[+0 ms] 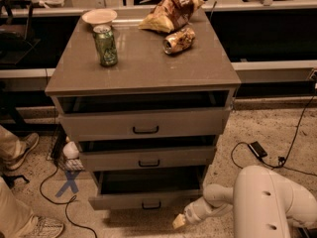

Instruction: Close bottom drawer

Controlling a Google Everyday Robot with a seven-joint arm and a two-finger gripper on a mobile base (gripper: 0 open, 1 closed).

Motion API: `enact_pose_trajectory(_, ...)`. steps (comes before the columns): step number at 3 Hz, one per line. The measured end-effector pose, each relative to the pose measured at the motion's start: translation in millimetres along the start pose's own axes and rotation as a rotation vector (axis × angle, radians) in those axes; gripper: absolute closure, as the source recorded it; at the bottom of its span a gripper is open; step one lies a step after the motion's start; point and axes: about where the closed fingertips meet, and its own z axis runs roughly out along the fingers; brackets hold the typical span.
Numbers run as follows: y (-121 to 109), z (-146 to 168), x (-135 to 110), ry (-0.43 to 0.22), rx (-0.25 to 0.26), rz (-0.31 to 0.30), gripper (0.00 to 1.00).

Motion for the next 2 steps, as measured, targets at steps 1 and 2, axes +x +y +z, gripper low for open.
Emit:
enact_pose_trajectory(1, 0.0, 0.0, 0.0, 0.0, 0.0, 0.0, 1.0)
enact_pose_trajectory(2, -19.8, 9.5, -24.0, -0.07, 0.06, 0.0, 1.0)
